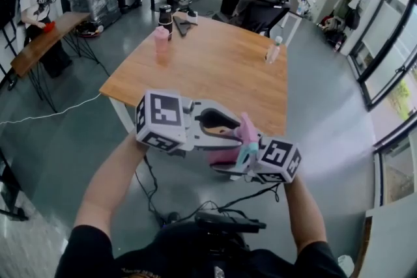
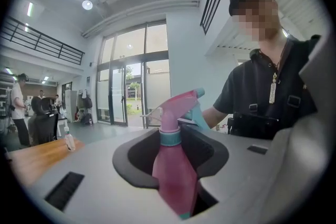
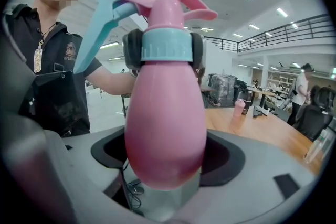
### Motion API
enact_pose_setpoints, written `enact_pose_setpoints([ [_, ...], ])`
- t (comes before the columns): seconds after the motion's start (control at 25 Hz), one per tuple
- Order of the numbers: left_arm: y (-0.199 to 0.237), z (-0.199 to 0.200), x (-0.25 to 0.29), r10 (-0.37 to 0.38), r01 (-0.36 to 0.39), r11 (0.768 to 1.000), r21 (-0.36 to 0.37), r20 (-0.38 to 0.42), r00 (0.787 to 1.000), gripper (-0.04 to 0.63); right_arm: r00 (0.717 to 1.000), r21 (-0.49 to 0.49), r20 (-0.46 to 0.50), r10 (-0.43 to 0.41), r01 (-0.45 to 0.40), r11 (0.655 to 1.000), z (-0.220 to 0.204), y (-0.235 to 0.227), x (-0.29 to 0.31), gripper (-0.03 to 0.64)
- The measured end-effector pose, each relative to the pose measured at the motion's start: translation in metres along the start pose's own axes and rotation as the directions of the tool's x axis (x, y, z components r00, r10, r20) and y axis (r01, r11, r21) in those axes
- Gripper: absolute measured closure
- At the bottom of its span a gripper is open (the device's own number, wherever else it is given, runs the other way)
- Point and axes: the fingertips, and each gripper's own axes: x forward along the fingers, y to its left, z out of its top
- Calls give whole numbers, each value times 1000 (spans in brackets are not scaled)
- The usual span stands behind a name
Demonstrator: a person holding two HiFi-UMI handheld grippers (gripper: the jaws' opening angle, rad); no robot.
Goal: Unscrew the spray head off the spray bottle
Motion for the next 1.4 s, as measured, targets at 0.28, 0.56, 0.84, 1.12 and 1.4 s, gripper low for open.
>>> enact_pose_setpoints([
  [0.28,22,-15,0,125,-124,992,13,-23,992,457,996,58,-19,-83,84,995,-9,-25,8,222],
  [0.56,49,-16,2,333,-333,943,18,-8,943,457,970,113,-5,-242,241,964,-10,-59,7,222],
  [0.84,62,-19,6,495,-494,869,33,-20,869,457,940,150,-2,-340,336,930,-14,-76,3,222],
  [1.12,67,-20,9,587,-584,809,66,-25,809,457,921,179,11,-389,381,907,-15,-84,0,222],
  [1.4,27,-9,17,250,-248,968,36,-32,968,439,988,98,57,-141,135,986,-6,-30,-4,222],
])
